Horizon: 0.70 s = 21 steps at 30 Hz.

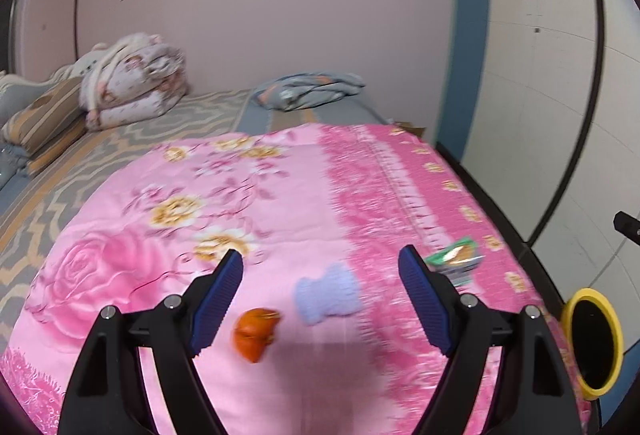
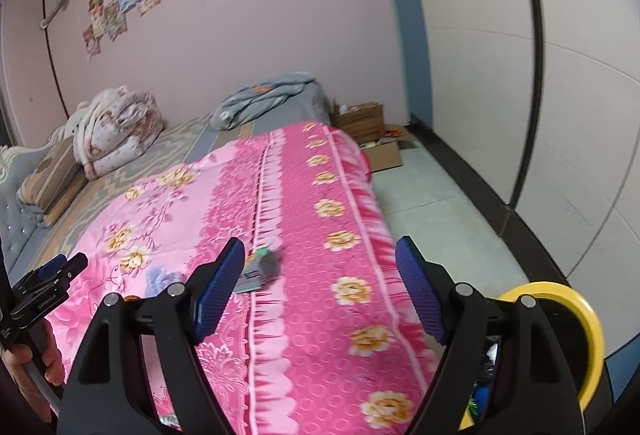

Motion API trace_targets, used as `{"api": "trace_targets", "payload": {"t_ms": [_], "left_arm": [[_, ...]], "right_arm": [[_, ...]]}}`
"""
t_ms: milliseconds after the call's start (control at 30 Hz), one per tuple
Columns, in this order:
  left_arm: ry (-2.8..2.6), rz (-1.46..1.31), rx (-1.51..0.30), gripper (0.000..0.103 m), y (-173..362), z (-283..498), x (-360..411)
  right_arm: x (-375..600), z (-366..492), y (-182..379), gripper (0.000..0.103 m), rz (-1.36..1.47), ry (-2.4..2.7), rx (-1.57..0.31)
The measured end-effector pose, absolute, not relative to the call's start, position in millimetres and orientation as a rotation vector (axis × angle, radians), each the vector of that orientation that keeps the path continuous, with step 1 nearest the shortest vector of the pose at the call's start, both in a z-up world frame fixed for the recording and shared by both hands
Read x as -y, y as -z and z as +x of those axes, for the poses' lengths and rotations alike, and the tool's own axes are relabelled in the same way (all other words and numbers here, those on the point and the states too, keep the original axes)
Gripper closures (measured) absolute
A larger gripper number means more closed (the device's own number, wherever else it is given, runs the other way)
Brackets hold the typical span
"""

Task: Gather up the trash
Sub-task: 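Move both open tools back over the remaining trash on the bed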

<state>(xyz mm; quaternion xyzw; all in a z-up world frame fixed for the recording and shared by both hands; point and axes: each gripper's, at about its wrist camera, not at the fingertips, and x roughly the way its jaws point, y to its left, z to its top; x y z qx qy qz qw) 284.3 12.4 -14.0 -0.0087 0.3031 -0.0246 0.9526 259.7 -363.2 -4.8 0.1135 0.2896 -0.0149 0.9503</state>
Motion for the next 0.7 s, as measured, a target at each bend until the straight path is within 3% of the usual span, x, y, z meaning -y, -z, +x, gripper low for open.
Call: {"api": "trace_targets", "payload": {"t_ms": [300, 700], "left_arm": [[-0.030, -0.080, -0.703, 0.026, 63, 307, -71], [-0.019, -0.060, -0.789, 0.026, 117, 326, -86]], "right_arm": [[320, 320, 45, 0.029, 0.205, -0.010, -0.679], [289, 381, 102, 0.029, 0.206, 0.011, -0.801]]}}
